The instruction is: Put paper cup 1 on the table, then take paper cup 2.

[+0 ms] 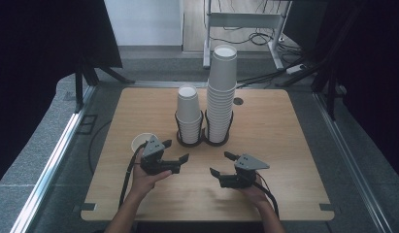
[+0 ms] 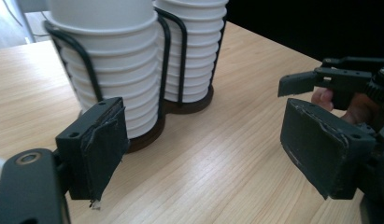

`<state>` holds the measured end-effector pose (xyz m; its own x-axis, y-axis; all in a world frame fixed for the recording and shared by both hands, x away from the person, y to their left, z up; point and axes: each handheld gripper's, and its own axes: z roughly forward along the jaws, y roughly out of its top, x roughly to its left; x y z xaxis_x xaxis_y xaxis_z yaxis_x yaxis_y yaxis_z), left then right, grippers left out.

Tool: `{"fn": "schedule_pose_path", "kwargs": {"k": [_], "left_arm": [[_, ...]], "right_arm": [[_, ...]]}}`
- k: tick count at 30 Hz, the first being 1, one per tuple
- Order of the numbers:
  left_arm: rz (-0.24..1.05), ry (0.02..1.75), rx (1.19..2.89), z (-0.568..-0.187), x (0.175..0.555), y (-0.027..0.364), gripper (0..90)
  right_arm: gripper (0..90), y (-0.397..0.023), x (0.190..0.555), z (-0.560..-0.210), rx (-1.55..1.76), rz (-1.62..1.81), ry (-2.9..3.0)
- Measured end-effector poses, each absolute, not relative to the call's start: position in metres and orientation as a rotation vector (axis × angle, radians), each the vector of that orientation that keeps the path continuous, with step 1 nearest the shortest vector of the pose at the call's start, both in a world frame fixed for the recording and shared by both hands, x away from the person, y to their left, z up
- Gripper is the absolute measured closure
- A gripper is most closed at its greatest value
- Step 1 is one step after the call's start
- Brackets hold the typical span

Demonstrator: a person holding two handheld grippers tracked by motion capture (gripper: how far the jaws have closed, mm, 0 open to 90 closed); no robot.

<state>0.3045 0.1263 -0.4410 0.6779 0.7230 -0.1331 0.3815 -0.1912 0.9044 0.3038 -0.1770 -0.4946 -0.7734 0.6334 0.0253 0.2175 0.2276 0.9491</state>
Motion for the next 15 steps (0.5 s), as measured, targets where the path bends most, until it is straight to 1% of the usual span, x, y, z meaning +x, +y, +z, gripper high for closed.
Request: {"fn": "schedule_pose_path", "kwargs": {"k": [15], "left_arm": [[0.385,0.87,1.829,-0.433,0.321,0.108,14.8]], "right_arm": [[17.6,-0.188,0.313,-0.476,0.809,1.544,2.063]]}}
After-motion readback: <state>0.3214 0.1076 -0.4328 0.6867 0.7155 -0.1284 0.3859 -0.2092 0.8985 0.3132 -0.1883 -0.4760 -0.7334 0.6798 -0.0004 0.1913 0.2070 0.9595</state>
